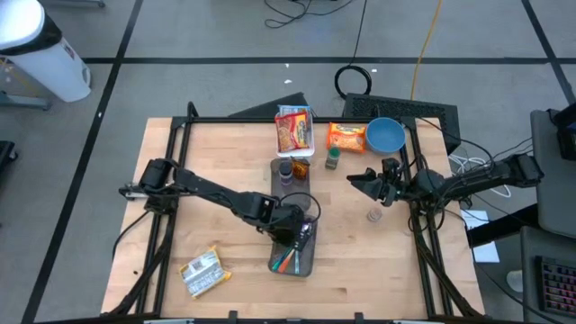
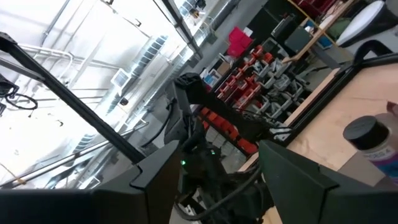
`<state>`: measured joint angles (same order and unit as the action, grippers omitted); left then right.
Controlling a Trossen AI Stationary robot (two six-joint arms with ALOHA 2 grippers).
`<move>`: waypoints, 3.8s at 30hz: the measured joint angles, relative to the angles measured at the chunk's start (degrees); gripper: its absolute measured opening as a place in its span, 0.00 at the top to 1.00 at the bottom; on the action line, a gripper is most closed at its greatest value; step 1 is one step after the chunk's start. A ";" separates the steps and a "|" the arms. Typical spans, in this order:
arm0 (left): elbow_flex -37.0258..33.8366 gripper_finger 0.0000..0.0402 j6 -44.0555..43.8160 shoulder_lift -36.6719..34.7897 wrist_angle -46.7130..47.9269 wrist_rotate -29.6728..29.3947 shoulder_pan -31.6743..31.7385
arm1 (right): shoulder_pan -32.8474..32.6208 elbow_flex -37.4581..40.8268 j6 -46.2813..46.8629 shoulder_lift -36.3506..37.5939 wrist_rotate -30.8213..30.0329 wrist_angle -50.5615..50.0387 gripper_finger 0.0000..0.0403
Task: Pick & Place Food Item
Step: Put the purple spoon into the bottom black bin, then put the yellow noodle pack into the white bin
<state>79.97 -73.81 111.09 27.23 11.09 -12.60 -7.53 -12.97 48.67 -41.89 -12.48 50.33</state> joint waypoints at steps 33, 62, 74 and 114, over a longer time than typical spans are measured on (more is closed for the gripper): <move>-0.03 0.98 1.96 2.97 -3.36 -1.60 0.13 | 0.06 0.00 -1.36 0.00 -1.36 -0.02 0.48; -0.03 0.77 1.08 2.95 -6.16 16.57 4.38 | 0.04 0.00 -1.17 0.00 -0.82 -0.02 0.48; -0.03 0.77 7.95 -9.36 -15.19 9.57 6.64 | 0.04 -0.02 -0.07 0.00 -0.84 -1.65 0.48; -20.45 0.77 30.84 -36.22 7.23 -30.46 -2.08 | 3.66 0.00 0.57 0.00 -13.02 -14.10 0.48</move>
<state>59.52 -42.97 74.87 34.47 -19.37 -14.68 -3.87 -12.97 49.24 -41.89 -25.50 36.23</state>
